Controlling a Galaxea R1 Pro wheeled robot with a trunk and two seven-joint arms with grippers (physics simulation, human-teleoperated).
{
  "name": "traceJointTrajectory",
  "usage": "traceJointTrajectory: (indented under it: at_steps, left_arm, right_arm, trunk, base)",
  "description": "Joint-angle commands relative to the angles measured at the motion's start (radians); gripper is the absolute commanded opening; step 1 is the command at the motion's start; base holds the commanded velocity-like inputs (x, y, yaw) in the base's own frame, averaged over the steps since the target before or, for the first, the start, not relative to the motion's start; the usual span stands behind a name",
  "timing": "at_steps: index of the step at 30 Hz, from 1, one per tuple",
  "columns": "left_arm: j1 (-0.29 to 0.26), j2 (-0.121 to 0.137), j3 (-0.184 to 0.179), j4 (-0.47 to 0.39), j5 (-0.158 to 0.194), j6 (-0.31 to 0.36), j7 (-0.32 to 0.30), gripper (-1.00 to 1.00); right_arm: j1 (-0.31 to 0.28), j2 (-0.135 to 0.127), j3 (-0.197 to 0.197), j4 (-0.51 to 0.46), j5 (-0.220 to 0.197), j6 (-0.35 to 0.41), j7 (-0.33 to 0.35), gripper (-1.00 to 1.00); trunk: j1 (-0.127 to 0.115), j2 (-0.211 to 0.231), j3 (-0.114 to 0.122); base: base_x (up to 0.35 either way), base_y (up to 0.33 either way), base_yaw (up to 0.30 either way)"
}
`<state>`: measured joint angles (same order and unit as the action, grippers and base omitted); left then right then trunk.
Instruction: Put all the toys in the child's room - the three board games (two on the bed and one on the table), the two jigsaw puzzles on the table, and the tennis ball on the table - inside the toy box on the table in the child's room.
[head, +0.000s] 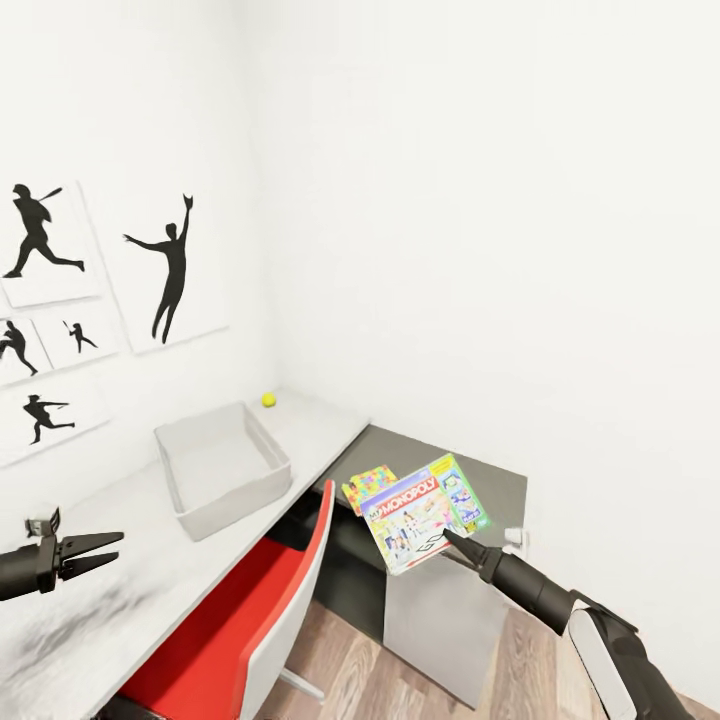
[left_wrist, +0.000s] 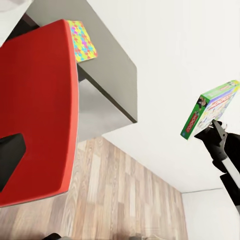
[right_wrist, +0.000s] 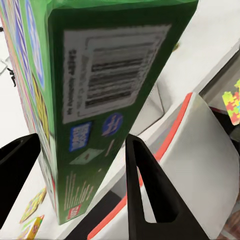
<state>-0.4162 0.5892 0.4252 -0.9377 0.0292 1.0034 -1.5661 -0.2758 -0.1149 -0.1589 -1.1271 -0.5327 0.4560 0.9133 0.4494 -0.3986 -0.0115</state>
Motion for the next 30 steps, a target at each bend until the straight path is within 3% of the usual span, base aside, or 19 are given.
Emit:
traceJointTrajectory:
  at_steps: [1, 6, 17, 30]
  left_arm:
    - [-0.001, 0.000, 0.000, 0.000, -0.002, 0.011, -0.005, 1.00]
    - [-0.001, 0.000, 0.000, 0.001, -0.003, 0.011, -0.005, 1.00]
    - [-0.001, -0.001, 0.000, 0.001, -0.003, 0.011, -0.005, 1.00]
    - [-0.001, -0.003, 0.000, 0.001, -0.003, 0.011, -0.005, 1.00]
  right_arm:
    - [0.000, 0.000, -0.001, 0.000, -0.009, 0.009, 0.001, -1.00]
    - [0.000, -0.001, -0.001, -0.001, -0.009, 0.009, 0.001, -1.00]
    - [0.000, -0.002, -0.004, -0.002, -0.009, 0.007, 0.002, -1.00]
    - [0.000, -0.002, -0.002, -0.002, -0.009, 0.007, 0.001, -1.00]
  trunk:
    - [0.001, -0.001, -0.001]
    - [0.001, -0.001, -0.002]
    - [0.001, -0.001, -0.002]
    - [0.001, -0.001, -0.002]
  base:
    - [0.068, -0.006, 0.293]
    - [0.130, -0.069, 0.256]
    - [0.045, -0.014, 0.048]
    - [0.171, -0.093, 0.267]
